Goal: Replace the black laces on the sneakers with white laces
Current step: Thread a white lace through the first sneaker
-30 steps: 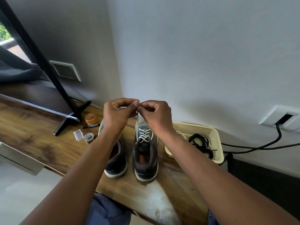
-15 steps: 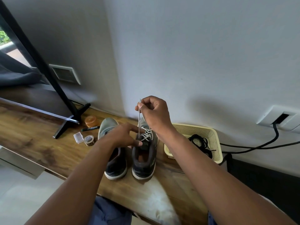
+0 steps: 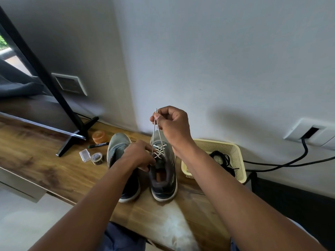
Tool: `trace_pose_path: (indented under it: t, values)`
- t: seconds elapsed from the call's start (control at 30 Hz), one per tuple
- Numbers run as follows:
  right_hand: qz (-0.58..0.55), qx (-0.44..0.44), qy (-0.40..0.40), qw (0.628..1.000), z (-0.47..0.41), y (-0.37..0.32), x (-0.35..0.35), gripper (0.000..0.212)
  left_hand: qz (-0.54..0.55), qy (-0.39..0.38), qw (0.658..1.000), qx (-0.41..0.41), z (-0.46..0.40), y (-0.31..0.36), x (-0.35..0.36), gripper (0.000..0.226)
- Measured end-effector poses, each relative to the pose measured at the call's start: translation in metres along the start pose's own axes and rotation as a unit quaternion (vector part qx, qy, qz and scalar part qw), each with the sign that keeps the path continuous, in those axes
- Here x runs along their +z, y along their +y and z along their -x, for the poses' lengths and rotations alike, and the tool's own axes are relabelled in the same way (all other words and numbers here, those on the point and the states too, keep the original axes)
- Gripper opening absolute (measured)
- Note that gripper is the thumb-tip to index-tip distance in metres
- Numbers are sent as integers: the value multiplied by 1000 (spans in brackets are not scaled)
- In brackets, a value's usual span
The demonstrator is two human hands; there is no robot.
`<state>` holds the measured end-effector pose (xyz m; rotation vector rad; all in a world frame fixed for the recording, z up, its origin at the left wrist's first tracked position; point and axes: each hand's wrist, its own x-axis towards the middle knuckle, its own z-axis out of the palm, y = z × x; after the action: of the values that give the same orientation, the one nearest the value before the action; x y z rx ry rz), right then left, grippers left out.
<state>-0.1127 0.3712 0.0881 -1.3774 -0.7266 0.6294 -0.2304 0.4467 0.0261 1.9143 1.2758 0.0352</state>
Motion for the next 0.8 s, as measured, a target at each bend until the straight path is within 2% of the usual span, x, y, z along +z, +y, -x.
trace_pose_path:
  t: [0.17, 0.23, 0.33, 0.53, 0.63, 0.8]
  values:
    - [-1, 11, -16, 1000, 1, -5, -5, 12, -11, -22, 1000, 14, 0, -2, -1, 46]
    - [9, 14, -23, 1000, -2, -8, -8, 12, -51, -25, 997, 53, 1, -5, -7, 48]
    - [23, 14, -30, 999, -6, -11, -11, 10, -88, 17, 987, 132, 5, -5, -17, 49]
    - [54, -5, -30, 998, -8, -5, -12, 15, -24, 72, 974, 212, 14, 7, -19, 21]
    - [52, -11, -30, 998, -9, -4, -11, 13, -30, 103, 969, 222, 15, 10, -18, 16]
    - [27, -23, -25, 999, -12, -6, -9, 10, -84, 28, 981, 170, 8, 4, -23, 36]
